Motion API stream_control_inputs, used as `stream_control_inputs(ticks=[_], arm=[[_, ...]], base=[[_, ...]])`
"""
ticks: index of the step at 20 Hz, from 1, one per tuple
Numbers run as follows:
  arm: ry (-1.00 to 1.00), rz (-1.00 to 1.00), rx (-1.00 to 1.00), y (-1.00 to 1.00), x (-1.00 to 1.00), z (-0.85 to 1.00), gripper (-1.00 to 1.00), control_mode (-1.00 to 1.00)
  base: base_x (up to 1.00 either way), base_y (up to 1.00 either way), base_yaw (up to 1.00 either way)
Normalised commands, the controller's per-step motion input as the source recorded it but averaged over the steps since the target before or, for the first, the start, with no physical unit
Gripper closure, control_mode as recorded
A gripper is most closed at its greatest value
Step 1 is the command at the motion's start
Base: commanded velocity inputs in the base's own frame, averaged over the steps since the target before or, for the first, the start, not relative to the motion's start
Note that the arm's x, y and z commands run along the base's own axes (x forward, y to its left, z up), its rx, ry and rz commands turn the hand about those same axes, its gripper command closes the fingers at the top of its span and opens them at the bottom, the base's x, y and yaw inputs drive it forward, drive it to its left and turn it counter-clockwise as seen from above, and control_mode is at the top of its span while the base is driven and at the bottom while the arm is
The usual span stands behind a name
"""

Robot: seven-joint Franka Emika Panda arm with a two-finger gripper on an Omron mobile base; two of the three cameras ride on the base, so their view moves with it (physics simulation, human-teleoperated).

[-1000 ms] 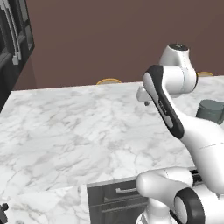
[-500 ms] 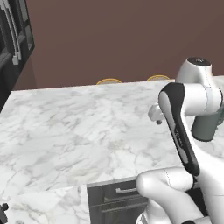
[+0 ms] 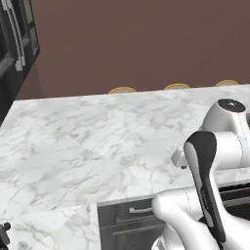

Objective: Navigate to the coffee machine.

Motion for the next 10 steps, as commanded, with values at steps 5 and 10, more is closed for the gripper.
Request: stream_control_inputs(ticks=[5,10], arm=[[0.00,0.00,0.00,0.00,0.00,0.00,-1.00,1.00],[0.00,0.00,0.00,0.00,0.00,0.00,-1.00,1.00]], base=[[-0.60,-0.49,0.02],[-0.65,-0.79,0.00]])
